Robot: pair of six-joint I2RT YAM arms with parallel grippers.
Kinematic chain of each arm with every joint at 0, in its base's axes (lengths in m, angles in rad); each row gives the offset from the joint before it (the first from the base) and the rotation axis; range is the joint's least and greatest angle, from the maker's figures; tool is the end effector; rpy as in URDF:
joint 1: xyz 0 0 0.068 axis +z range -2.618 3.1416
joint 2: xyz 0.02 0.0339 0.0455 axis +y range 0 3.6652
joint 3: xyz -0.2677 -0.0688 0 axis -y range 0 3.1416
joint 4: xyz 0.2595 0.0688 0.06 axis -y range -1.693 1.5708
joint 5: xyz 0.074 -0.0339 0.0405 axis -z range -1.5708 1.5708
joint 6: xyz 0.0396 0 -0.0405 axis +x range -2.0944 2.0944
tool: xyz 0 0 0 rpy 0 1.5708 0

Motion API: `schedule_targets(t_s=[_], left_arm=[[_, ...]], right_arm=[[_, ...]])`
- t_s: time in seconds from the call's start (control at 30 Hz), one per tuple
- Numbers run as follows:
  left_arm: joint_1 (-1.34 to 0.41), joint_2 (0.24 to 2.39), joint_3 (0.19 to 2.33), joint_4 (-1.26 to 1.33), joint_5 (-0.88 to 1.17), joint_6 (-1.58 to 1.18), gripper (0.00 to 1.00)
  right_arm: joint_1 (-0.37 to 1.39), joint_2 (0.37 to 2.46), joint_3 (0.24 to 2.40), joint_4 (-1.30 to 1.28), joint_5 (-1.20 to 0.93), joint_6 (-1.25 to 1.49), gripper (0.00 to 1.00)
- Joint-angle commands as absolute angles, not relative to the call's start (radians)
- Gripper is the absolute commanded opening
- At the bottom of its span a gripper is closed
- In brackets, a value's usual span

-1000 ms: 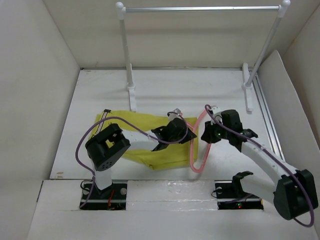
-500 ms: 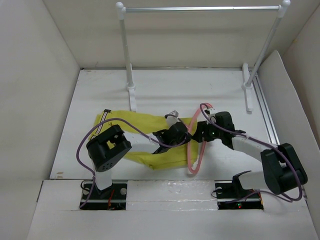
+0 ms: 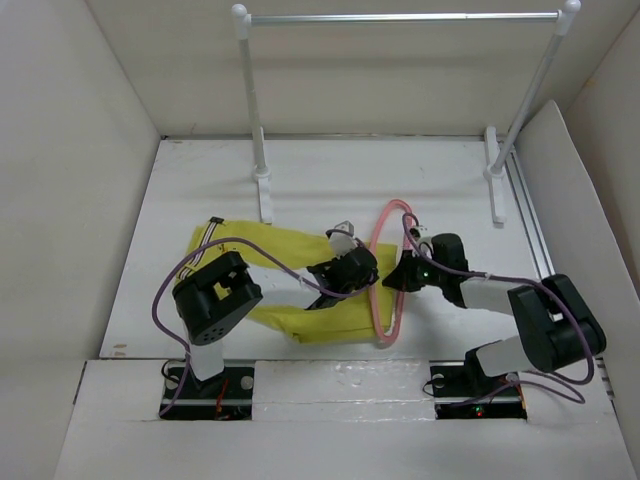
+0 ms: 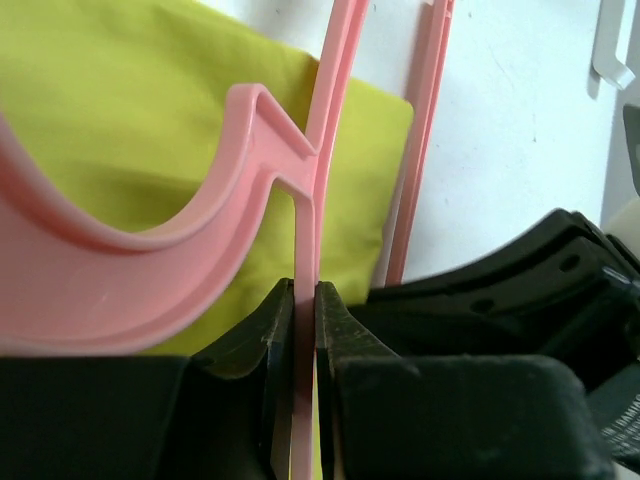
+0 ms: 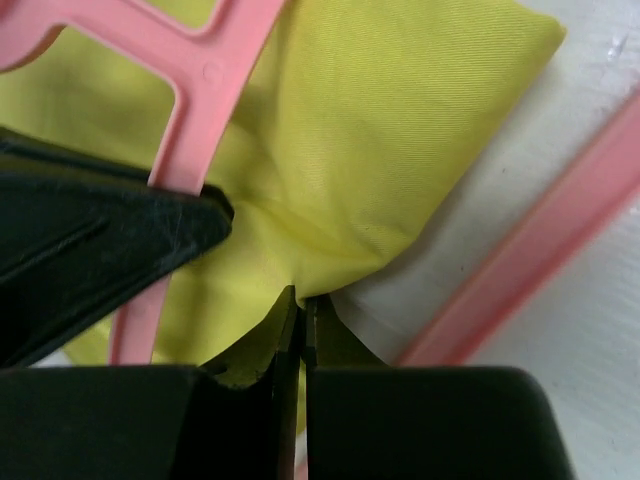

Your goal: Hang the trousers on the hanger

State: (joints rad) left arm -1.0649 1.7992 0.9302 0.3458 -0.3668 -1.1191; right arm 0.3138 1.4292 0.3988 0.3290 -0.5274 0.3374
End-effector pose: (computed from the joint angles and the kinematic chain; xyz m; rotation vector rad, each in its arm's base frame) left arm 0.2015 -0.3343 0.1594 -0.2936 2.1806 -0.9346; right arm 0.2315 0.0961 0.1170 -0.2627 2.3166 0.9353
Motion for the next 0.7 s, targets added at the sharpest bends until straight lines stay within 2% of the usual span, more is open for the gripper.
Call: schedule_targets(t_s=[0.0,0.23,0.47,0.6,0.67], left_arm=[[-1.058,1.750,0.950,0.253,-0.437,-1.066,0.00],[-1.058,1.695,0.890,0.245,-0.407,-0.982,0.00],[-1.071,1.669,0.832,0.193,-0.428,-0.945,0.00],[-1.023,1.657,0.804,0.138,-0.474,-0.882,0.00],[-1.013,1.651,0.798,0.114,-0.483,-0.867,0.00]], right_arm=[[0.266,1.367,0.379,0.344,-0.649,0.360,0.00],[0.077,1.105,0.500,0.108,-0.664,0.296,0.00],[-0.136,1.141,0.584,0.005,-0.755,0.196,0.00],[-0.312,1.166,0.699,-0.228,-0.746,0.057,0.00],[-0.313,1.175,0.738,-0.259,-0.727,0.037,0.00]])
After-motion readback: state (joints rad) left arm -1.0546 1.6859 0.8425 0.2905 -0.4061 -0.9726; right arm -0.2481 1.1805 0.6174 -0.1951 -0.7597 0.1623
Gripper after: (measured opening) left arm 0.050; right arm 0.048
